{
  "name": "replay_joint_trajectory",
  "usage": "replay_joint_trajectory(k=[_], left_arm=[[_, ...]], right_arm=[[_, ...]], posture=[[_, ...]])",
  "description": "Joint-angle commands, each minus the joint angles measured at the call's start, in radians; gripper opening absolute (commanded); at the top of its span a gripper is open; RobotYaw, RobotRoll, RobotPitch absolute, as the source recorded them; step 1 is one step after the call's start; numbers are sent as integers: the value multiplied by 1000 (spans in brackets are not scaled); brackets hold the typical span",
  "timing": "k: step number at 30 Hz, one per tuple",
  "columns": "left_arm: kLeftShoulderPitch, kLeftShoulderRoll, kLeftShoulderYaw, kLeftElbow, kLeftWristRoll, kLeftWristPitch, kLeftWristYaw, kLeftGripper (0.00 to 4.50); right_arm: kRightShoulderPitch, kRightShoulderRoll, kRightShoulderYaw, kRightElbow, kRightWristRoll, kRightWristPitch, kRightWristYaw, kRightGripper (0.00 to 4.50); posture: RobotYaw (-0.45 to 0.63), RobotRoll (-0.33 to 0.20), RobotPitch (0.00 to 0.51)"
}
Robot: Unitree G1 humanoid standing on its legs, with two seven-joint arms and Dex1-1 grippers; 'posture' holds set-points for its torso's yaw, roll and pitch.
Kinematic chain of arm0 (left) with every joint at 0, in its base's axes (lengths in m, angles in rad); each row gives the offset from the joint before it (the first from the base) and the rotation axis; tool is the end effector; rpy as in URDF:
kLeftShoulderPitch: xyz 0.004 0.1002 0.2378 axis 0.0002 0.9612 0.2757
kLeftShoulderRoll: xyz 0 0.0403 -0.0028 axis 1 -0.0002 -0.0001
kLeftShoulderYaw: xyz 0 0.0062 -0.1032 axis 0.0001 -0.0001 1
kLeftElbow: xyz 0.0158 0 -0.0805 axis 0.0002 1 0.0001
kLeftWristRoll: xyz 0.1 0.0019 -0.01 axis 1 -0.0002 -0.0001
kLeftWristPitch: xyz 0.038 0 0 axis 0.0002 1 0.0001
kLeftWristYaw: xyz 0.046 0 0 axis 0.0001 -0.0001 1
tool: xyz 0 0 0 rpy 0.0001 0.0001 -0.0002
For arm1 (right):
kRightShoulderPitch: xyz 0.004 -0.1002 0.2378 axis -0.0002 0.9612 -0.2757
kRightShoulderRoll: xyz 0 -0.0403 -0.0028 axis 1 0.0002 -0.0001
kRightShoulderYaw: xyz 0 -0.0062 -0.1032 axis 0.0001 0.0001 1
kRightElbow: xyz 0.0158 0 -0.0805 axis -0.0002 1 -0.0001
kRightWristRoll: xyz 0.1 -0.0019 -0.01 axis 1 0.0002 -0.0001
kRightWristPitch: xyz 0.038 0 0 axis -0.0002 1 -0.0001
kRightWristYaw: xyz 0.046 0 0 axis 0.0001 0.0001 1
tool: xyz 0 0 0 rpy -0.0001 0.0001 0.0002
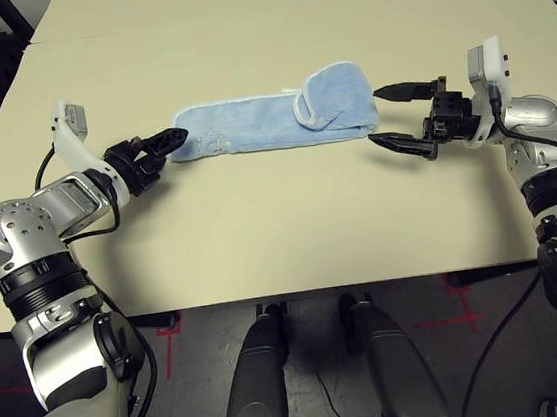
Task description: Fold the towel and set it aside.
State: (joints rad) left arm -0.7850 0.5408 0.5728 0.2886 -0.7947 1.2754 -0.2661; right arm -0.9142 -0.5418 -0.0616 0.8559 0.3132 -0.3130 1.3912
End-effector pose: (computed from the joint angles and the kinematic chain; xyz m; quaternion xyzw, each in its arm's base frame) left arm 0.2840 0.2827 0.2068 -0.3136 0.1689 -0.1827 0.9164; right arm 0.3380 -0.2589 0.1954 -0.1860 -0.1317 0.5458 0.8063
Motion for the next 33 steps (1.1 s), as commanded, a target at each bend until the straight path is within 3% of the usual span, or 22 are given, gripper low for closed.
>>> replay_joint_trajectory(k=[1, 9, 19, 23, 33], left_arm=[[14, 19, -9, -1, -6, 53, -11, 4500], [25, 75, -8, -8, -13, 102, -44, 4500], [38, 6, 47, -60, -42, 172, -19, 4500], [10, -43, 58, -40, -29, 135, 5, 4500], [-42, -51, 48, 111, 26, -17, 45, 4500]], right_arm=[[22, -7, -7, -21, -8, -4, 0, 4459], [16, -3, -5, -11, -11, -9, 0, 4459], [13, -4, -5, -10, -14, -10, 0, 4459], [12, -4, -5, -10, -17, -10, 1, 4459], [17, -4, -5, -19, -18, -8, 0, 4459]], posture=[[56, 0, 261], [66, 0, 258], [61, 0, 260], [59, 0, 259], [53, 0, 261]])
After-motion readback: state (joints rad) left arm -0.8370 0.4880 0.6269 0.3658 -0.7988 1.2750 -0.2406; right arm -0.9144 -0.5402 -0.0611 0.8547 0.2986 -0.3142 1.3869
